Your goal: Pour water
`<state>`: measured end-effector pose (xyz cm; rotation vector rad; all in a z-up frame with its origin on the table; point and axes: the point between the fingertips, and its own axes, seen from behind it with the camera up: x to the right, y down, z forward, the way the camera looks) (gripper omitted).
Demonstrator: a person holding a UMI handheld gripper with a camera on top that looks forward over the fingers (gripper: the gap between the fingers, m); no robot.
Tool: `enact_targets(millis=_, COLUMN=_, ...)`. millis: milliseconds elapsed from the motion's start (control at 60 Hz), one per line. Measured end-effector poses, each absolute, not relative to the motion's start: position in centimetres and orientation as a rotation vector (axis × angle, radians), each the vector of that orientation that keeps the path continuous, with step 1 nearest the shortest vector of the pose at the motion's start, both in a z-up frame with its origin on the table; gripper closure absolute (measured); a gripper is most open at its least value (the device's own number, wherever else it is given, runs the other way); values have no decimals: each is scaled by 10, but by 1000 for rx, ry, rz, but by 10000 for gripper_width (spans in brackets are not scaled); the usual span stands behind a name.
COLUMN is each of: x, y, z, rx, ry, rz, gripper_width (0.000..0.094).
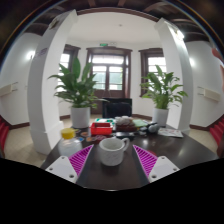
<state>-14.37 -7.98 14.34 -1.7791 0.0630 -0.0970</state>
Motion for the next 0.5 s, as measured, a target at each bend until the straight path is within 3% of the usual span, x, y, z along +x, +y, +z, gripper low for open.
enact_targets(millis=33, x=-174, y=-102, z=126, rx=-1779, ry=46, rz=-67, gripper_width=177)
enact_targets(millis=183, x=-240, y=-117, z=111, rx=-1787, ry=-5, rz=52, gripper_width=173)
enact_targets(millis=500, x=-278, y=-57, z=85, rx=-1802, ry=-50, rz=79, gripper_width=173)
